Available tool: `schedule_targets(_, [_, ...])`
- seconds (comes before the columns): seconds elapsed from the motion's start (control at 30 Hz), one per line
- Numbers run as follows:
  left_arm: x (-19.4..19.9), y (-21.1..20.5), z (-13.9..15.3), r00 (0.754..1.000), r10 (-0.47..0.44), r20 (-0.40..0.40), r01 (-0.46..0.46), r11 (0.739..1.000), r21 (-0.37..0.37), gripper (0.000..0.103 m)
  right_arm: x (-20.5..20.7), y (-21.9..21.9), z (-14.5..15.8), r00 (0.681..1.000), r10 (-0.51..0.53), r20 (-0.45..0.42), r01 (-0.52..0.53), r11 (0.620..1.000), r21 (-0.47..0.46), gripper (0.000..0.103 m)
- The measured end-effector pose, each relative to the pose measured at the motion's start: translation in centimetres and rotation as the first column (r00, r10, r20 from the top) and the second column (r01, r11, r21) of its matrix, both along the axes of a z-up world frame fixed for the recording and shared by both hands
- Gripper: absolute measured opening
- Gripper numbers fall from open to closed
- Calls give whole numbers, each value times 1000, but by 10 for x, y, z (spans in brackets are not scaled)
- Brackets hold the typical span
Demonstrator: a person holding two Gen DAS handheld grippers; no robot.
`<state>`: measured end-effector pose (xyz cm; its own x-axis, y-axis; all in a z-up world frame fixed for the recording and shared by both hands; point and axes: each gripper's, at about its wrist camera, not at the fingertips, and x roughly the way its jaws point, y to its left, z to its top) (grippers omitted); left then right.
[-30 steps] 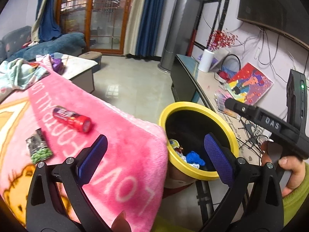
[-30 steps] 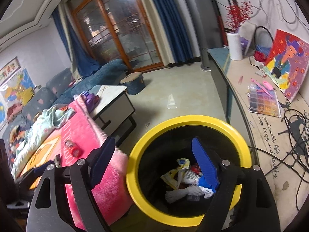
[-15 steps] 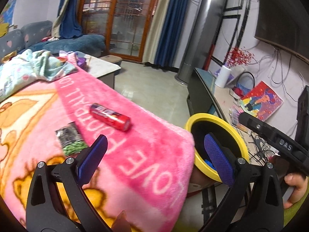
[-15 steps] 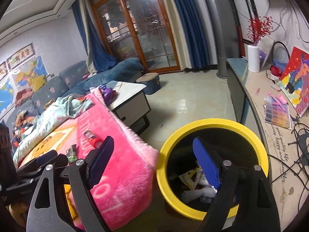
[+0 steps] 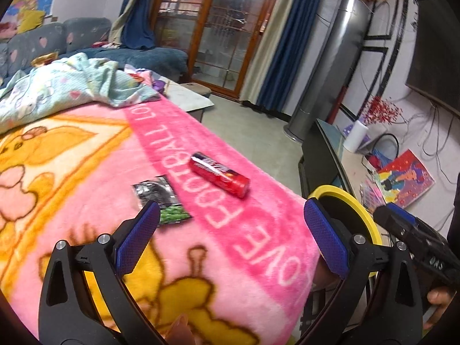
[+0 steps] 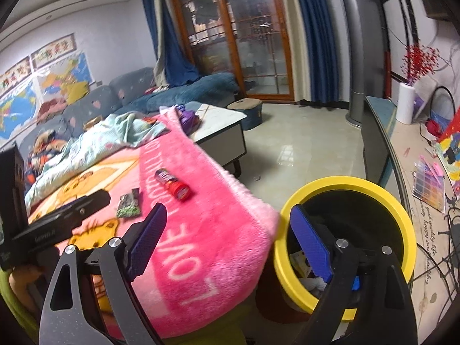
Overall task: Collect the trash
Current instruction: 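Move both open grippers back over the remaining trash on the blanket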
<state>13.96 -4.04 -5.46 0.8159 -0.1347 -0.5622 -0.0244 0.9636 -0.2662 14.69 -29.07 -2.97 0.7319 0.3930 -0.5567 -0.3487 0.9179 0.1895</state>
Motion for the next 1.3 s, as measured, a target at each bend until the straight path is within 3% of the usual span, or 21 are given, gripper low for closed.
schedule_targets(0.5, [-1, 58, -7, 990, 140, -19, -141, 989, -52, 92, 3, 47, -7, 997, 78, -24, -79, 995, -65, 88])
schedule_targets(0.8, [4, 84, -21, 979, 193, -63, -197, 978, -65, 92, 30, 80, -26, 990, 129, -63, -136, 982, -131, 88])
schedule_targets(0.9, [8, 88, -29, 980, 179, -90, -187, 978, -87, 91, 48, 89, -36, 988, 132, -86, -144, 978, -154, 88])
schedule_targets(1.17, [22, 85, -43, 985, 105, -133, -124, 982, -144, 69, 92, 114, -52, 977, 185, -103, -203, 957, -207, 88])
schedule_targets(1.3, [30, 83, -49, 984, 76, -158, -103, 980, -171, 67, 110, 126, -58, 970, 225, -97, -242, 938, -250, 86])
